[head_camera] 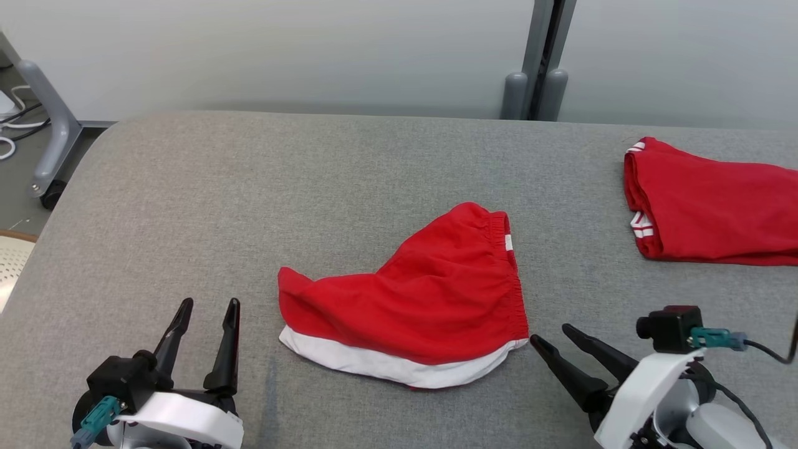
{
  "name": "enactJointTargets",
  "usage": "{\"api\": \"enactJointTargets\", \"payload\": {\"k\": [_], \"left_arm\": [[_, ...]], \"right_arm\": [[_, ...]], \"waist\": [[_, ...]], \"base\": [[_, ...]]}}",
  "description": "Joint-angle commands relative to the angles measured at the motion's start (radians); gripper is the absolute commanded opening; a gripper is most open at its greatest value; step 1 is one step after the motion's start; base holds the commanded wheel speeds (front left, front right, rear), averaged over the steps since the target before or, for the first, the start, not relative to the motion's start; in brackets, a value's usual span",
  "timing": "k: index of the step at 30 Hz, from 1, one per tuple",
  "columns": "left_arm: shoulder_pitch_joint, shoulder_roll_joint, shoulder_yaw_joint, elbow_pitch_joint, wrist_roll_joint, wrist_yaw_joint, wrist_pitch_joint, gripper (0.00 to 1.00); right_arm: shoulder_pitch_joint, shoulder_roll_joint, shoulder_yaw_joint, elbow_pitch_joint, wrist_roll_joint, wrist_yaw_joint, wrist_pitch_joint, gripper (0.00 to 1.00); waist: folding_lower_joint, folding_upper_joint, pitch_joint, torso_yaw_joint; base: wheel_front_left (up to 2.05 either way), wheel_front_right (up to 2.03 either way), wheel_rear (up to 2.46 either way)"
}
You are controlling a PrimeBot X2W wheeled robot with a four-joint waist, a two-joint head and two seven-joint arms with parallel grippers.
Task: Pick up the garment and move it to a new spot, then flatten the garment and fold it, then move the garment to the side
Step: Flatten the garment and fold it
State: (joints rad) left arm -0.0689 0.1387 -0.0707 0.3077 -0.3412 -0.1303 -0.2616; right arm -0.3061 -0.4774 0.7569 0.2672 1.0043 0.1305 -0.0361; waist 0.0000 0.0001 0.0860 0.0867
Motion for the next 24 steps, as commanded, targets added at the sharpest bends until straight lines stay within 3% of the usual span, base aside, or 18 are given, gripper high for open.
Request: {"api": "enactJointTargets", "payload": {"k": [1,17,23,24], "left_arm": [[-0.015,0.001,-0.001,0.004,-0.004,-0.001,-0.004,1.00],[-0.033,0.005,-0.016,0.017,-0.020,-0.001,-0.004,1.00],[-0.040,0.006,-0.019,0.019,-0.022,-0.001,-0.004,1.00],[-0.040,0.007,-0.019,0.020,-0.023,-0.001,-0.004,1.00]], "right_arm": [[-0.022,0.006,0.018,0.015,0.014,0.001,-0.003,1.00],[-0.156,0.071,0.191,0.253,0.173,0.001,-0.002,1.00],[-0.182,0.086,0.226,0.283,0.212,0.001,-0.018,1.00],[-0.187,0.086,0.235,0.286,0.219,0.001,-0.020,0.90]], "waist": [[0.0000,-0.0001,0.003,0.005],[0.0000,-0.0001,0.022,0.066],[0.0000,-0.0001,0.029,0.078],[0.0000,-0.0001,0.029,0.079]], "base": [[0.00,0.00,0.00],[0.00,0.00,0.00],[0.00,0.00,0.00],[0.00,0.00,0.00]]}}
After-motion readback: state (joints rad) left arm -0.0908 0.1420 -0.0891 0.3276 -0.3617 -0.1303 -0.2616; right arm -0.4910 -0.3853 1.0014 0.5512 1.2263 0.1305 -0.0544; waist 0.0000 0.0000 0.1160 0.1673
